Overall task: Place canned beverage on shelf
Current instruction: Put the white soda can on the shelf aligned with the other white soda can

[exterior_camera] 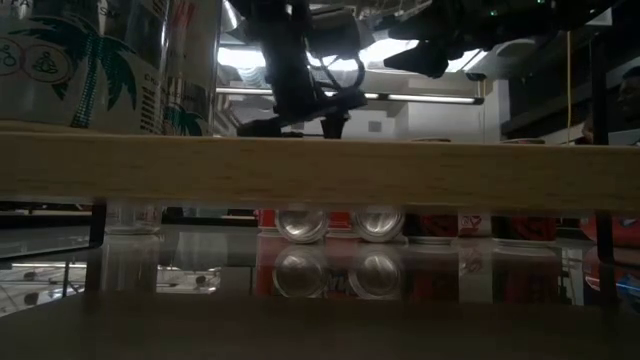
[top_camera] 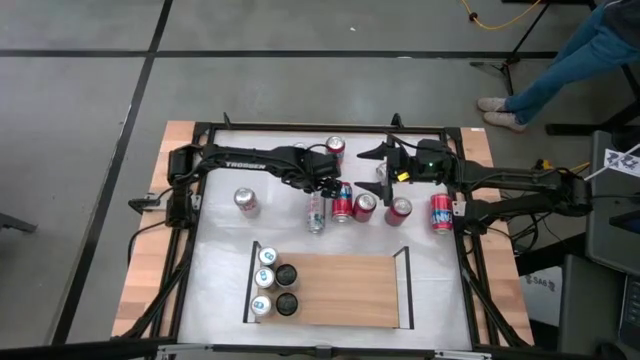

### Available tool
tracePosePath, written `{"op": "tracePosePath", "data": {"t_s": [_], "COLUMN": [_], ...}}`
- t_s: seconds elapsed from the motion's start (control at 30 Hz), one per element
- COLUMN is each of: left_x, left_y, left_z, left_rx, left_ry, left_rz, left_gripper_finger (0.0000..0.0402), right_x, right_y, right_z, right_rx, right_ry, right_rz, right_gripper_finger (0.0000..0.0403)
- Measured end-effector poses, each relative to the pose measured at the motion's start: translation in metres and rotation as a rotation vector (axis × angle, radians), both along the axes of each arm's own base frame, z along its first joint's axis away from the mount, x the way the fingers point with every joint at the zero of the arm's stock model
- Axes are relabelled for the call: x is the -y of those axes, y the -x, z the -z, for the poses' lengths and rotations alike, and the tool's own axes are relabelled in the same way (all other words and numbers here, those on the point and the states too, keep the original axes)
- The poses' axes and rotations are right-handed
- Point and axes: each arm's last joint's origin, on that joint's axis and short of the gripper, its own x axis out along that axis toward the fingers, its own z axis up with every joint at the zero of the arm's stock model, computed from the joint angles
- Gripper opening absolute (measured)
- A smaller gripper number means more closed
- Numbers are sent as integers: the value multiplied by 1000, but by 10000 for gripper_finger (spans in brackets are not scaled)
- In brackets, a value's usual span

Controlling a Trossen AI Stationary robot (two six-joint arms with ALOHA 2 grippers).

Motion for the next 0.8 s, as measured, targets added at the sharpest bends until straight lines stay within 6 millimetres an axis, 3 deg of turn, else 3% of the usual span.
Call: {"op": "tracePosePath", "data": {"t_s": [0.2, 0.57, 0.8], "left_x": [-2, -11, -13], "left_y": [-5, -1, 1], "left_z": [19, 35, 49], "left_rx": [-48, -108, -65], "left_ry": [16, 39, 100], "left_rz": [8, -5, 3], "left_gripper_finger": [291, 291, 291], "right_x": [0, 0, 0], "right_y": [0, 0, 0], "right_z": [1, 1, 1], "right_rx": [-7, -13, -12], "right_ry": [-3, -5, -5], "right_rz": [-8, -8, -8], "right_gripper_finger": [386, 386, 386]}}
